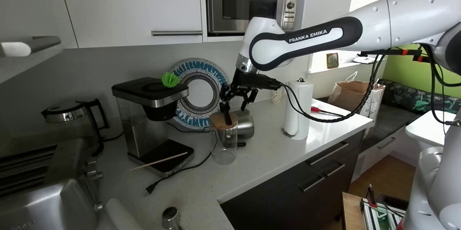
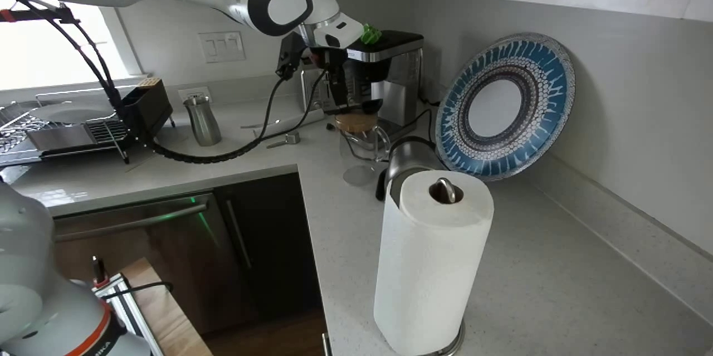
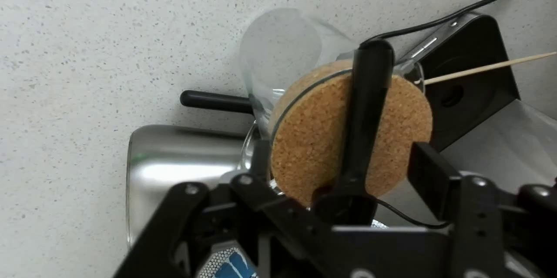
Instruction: Take the black spoon off of the jar and place it down to the left
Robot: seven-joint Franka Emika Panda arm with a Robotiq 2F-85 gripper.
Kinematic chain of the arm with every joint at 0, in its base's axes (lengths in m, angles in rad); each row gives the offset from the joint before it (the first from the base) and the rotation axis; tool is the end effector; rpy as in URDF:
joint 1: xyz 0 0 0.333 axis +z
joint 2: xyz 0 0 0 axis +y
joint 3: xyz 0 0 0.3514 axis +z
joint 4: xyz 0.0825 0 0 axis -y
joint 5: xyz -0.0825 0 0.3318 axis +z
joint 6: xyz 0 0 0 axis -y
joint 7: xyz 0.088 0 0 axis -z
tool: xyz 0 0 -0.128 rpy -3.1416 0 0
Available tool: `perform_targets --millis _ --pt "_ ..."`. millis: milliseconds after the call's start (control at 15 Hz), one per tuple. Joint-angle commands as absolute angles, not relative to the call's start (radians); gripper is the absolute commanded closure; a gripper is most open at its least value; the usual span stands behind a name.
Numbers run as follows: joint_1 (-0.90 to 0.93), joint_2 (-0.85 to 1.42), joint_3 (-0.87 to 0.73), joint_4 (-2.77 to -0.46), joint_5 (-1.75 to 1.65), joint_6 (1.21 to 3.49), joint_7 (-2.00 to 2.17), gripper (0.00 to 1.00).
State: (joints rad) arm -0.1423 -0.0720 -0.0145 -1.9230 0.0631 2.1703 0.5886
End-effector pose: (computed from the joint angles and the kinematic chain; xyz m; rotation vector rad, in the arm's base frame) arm 0.5166 -0.0783 0.5831 -2.7630 1.1241 -0.4503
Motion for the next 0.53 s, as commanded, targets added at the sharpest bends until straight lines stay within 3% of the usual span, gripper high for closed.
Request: perform_targets --millis 0,467 --pt "-0.126 -0.005 -0.040 -1.836 0.055 2.113 0.587 0.27" --pt "-0.100 0.070 -0.042 -1.741 -0.015 2.081 0.618 0.42"
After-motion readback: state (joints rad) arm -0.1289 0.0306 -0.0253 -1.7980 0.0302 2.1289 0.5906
